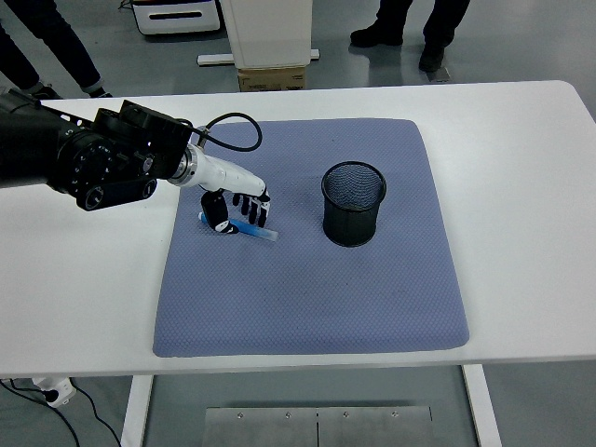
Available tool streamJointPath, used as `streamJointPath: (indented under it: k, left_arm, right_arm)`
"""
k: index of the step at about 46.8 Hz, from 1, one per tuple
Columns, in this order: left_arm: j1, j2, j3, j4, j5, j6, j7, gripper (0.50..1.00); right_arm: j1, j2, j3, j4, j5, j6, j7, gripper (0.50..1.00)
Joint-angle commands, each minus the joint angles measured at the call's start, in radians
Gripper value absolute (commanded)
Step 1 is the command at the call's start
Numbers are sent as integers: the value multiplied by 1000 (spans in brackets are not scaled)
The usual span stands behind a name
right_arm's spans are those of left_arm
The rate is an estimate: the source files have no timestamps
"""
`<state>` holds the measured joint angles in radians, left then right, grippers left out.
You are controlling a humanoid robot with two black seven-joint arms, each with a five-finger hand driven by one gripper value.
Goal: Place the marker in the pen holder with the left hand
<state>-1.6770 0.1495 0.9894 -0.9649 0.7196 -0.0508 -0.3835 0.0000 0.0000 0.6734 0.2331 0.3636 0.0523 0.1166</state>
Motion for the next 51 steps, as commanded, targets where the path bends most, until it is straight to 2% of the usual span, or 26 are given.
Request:
streamJointPath:
  k: [1, 15, 21, 28, 42, 51]
  left_arm:
    - [5, -2, 0, 0, 11, 17, 2, 648]
    - [13, -10, 2, 0, 24, 35, 14, 645]
    - [13, -10, 2, 0, 24, 35, 15, 634]
    - [14, -11, 2, 0, 24, 34, 17, 590]
    - [16, -13, 3, 0, 26, 34, 17, 590]
    - [14, -11, 3, 0, 24, 31, 17, 561]
  right_arm:
    - [0, 0, 0, 0, 0, 0, 0, 1000]
    - [0, 0, 0, 0, 0, 1, 0, 1000]
    - [0, 0, 0, 0, 0, 1, 0, 1000]
    - [0, 0, 0, 0, 0, 0, 0, 1000]
    - [0, 0, 0, 0, 0, 1, 0, 1000]
    - [0, 0, 0, 0, 0, 1, 0, 1000]
